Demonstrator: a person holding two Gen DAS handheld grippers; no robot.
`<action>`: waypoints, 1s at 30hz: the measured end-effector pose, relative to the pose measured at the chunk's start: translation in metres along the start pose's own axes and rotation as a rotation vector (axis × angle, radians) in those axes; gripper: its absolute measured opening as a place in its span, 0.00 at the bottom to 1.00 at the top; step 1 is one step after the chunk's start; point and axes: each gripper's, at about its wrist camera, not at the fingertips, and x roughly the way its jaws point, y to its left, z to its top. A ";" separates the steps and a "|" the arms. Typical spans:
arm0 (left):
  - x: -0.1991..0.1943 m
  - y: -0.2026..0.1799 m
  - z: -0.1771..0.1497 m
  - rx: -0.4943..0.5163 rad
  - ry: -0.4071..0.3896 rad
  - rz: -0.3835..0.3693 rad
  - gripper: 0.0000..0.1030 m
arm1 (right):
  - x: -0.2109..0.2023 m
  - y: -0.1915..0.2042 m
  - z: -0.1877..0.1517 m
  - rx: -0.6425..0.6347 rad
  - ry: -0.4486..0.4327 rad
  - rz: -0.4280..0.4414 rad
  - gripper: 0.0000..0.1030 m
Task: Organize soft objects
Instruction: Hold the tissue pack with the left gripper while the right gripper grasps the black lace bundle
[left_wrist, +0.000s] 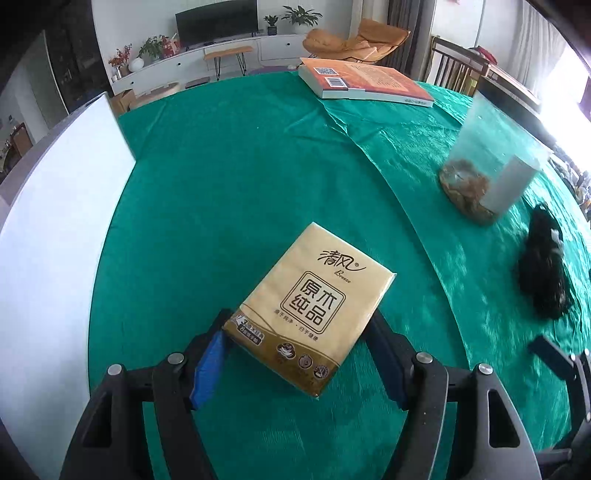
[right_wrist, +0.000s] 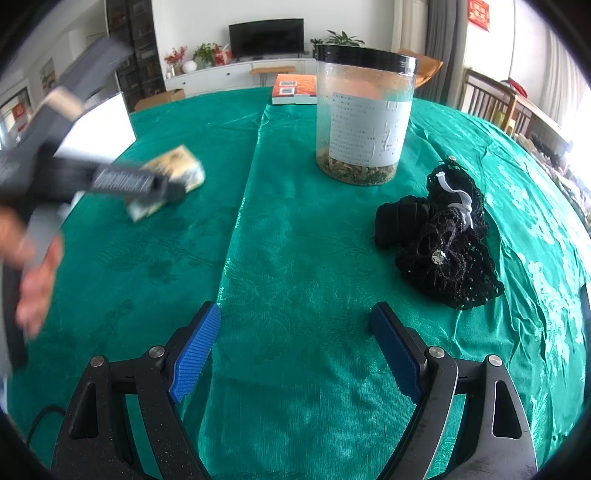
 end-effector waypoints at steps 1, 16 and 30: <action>-0.004 0.000 -0.008 0.001 -0.013 0.001 0.70 | 0.000 0.000 0.000 0.001 0.000 0.001 0.84; -0.002 0.003 -0.027 0.040 -0.095 -0.014 1.00 | 0.000 -0.001 0.000 -0.001 -0.001 0.000 0.84; -0.002 0.003 -0.027 0.040 -0.095 -0.015 1.00 | -0.015 -0.019 0.001 0.087 -0.045 0.069 0.82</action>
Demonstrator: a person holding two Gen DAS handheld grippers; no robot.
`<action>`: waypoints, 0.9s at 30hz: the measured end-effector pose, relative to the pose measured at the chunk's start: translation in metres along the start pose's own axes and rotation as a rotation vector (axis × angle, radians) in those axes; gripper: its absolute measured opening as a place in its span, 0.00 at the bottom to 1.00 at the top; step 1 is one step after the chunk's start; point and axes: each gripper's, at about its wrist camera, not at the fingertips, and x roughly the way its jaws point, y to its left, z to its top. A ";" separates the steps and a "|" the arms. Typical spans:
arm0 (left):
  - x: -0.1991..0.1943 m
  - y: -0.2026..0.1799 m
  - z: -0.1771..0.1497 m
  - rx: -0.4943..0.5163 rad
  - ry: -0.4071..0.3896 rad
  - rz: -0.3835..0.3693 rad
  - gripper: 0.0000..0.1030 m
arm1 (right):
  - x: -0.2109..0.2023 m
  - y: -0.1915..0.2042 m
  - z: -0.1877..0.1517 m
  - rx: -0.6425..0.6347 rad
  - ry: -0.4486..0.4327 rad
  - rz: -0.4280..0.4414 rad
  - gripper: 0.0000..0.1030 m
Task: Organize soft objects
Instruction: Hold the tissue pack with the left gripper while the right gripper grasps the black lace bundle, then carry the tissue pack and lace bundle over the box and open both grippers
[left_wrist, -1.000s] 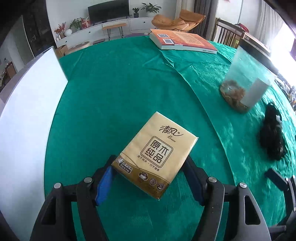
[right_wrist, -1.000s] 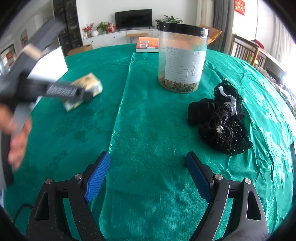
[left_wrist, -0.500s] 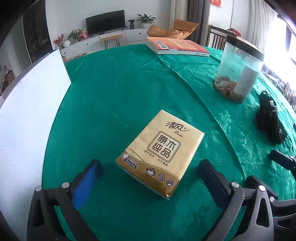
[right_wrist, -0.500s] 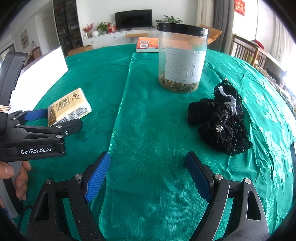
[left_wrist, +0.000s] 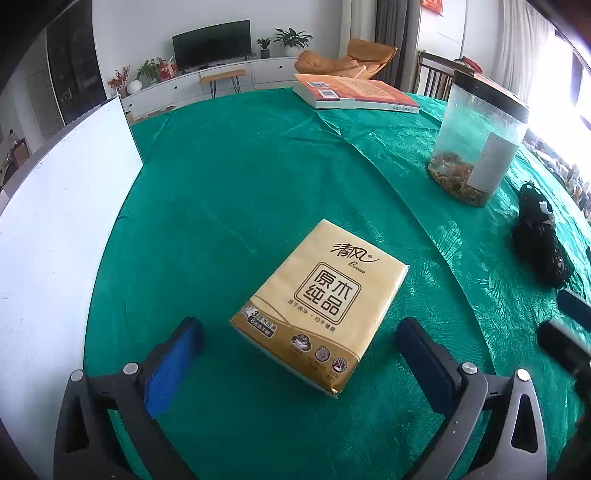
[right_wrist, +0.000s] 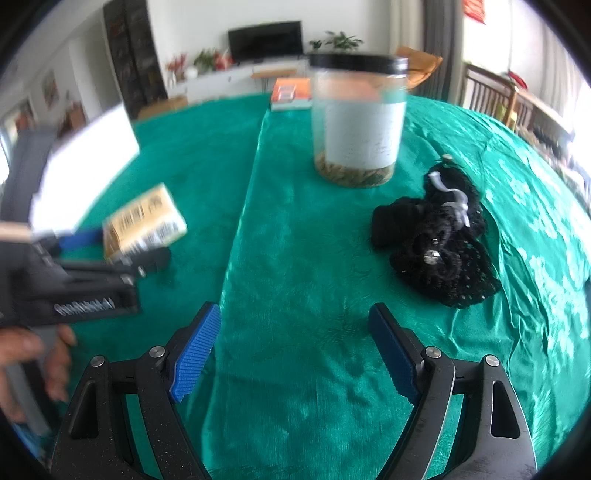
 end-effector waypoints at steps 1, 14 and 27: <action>0.000 0.000 0.000 -0.001 0.000 0.000 1.00 | -0.012 -0.013 0.001 0.070 -0.054 0.024 0.82; -0.006 -0.001 0.010 0.020 0.031 -0.012 0.65 | 0.035 -0.098 0.058 0.219 0.114 -0.057 0.71; -0.067 0.009 0.061 -0.182 -0.102 -0.180 0.64 | -0.026 -0.109 0.131 0.079 -0.029 -0.180 0.38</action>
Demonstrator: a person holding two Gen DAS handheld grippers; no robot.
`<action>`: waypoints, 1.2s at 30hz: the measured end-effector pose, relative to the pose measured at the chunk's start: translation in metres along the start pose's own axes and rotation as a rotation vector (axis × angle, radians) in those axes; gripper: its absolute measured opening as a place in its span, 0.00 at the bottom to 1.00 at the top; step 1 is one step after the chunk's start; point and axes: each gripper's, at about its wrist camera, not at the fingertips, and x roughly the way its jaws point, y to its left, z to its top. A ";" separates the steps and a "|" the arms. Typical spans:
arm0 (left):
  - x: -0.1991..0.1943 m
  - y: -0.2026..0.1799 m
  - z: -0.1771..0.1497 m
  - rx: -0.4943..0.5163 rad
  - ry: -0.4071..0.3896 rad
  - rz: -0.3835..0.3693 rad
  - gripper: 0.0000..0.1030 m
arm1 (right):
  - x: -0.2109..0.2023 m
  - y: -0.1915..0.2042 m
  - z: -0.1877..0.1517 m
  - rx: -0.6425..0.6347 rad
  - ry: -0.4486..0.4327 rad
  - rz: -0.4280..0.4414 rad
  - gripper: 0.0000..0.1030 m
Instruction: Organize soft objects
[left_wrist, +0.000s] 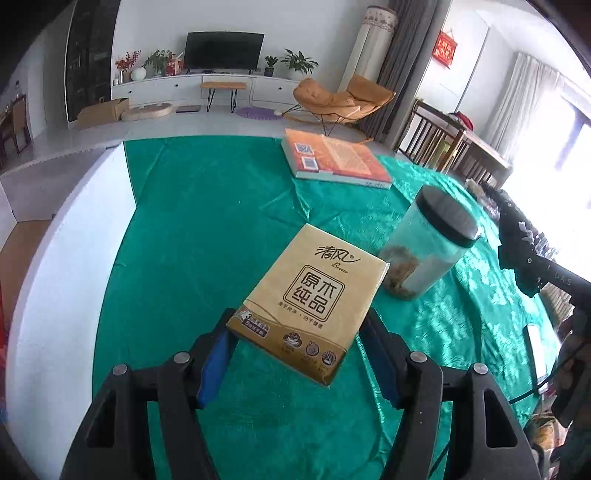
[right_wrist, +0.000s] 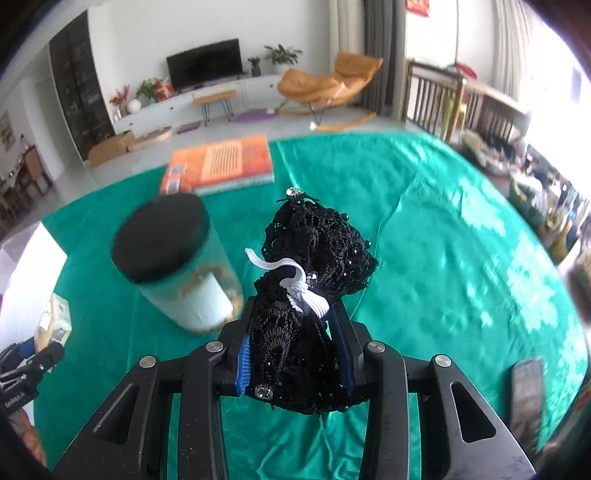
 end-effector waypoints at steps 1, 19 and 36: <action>-0.014 0.003 0.005 -0.017 -0.018 -0.022 0.64 | -0.013 0.004 0.006 -0.010 -0.024 -0.001 0.38; -0.220 0.216 -0.084 -0.164 -0.081 0.519 0.90 | -0.142 0.350 -0.091 -0.426 0.170 0.858 0.50; -0.248 0.197 -0.096 -0.294 -0.168 0.676 1.00 | -0.165 0.377 -0.102 -0.586 0.075 0.646 0.70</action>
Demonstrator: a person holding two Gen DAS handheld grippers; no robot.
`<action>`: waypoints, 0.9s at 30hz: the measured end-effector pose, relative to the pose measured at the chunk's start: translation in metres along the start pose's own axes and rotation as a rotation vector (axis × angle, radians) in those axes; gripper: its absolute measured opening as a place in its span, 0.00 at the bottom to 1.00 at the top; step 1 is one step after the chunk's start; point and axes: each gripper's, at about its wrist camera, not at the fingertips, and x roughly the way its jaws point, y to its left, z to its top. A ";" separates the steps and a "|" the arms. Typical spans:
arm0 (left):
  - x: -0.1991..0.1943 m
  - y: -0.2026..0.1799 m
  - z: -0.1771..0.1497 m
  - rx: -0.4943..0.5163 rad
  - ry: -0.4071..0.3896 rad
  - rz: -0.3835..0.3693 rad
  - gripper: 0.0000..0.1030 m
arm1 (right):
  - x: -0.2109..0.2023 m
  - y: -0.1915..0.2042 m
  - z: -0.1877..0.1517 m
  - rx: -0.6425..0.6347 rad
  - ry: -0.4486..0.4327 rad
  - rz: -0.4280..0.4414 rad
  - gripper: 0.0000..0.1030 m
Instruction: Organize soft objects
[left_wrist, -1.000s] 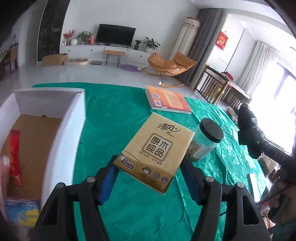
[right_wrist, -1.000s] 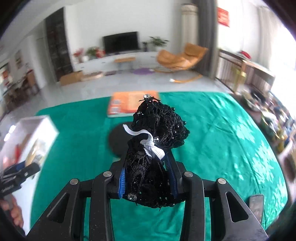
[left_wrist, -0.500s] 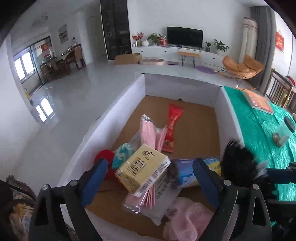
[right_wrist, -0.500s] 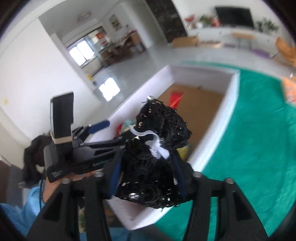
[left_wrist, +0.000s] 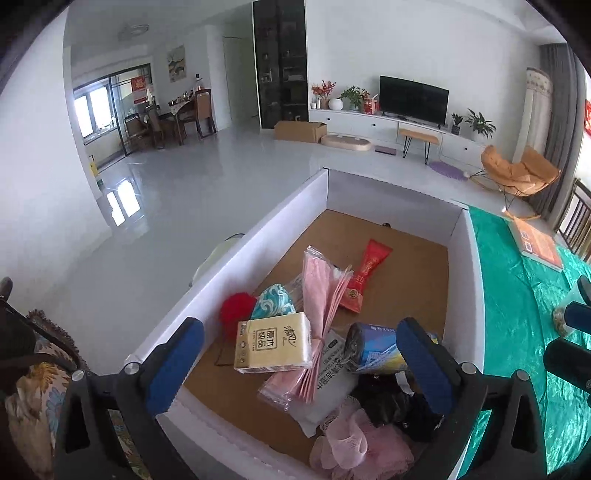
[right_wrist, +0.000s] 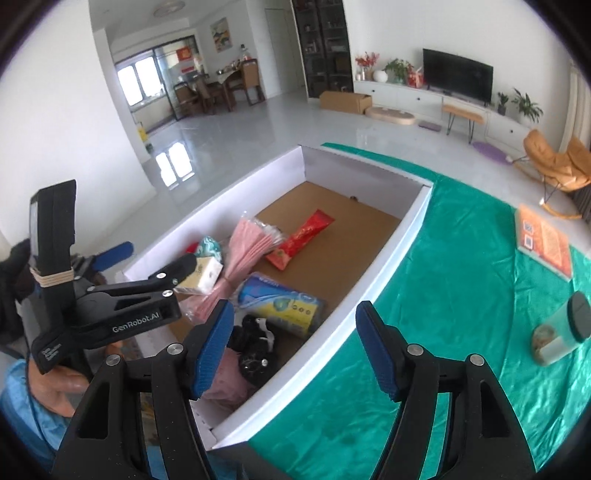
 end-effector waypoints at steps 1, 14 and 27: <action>-0.001 0.000 -0.001 -0.001 0.007 0.003 1.00 | 0.000 0.002 0.001 -0.005 0.004 -0.004 0.70; -0.015 0.002 -0.007 0.003 -0.009 0.018 1.00 | 0.011 0.020 -0.001 -0.054 0.072 -0.040 0.70; -0.014 0.006 -0.011 -0.026 -0.021 0.030 1.00 | 0.012 0.020 -0.003 -0.064 0.078 -0.057 0.70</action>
